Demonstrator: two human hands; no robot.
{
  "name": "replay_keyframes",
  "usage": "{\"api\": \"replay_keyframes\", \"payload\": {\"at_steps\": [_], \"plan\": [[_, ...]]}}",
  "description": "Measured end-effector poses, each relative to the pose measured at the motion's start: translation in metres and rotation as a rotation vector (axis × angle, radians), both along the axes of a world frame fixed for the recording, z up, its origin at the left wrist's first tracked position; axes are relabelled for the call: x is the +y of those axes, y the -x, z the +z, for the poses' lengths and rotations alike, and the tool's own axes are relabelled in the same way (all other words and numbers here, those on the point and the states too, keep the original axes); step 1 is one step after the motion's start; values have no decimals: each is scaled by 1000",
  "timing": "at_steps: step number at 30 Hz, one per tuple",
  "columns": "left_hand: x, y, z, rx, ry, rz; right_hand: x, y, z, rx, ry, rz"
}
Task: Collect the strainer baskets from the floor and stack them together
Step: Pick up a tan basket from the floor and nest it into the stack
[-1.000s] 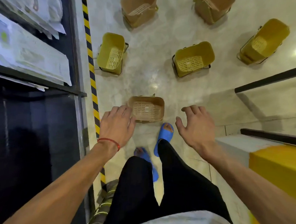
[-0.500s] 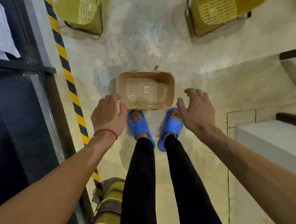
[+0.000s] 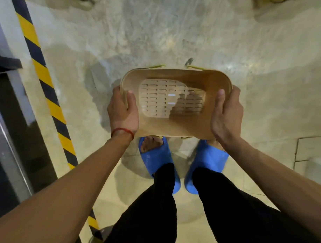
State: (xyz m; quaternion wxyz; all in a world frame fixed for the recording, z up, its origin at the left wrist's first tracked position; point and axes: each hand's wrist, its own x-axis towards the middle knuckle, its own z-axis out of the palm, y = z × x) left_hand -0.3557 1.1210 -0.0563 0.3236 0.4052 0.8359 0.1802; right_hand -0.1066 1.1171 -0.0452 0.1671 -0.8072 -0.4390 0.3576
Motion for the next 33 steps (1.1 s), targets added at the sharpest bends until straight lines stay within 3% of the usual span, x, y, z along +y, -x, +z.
{"api": "replay_keyframes", "payload": {"at_steps": [7,19,28,33], "plan": [[-5,-10,42,97,-135,199,0,0,38,-44,30,-98],[-58,11,289,58,-55,296,-19,18,282,-89,-14,48],[-136,-3,425,51,-13,540,-34,5,410,-107,-9,368],[-170,-25,481,65,-63,666,-31,-9,468,-75,-112,579]]}}
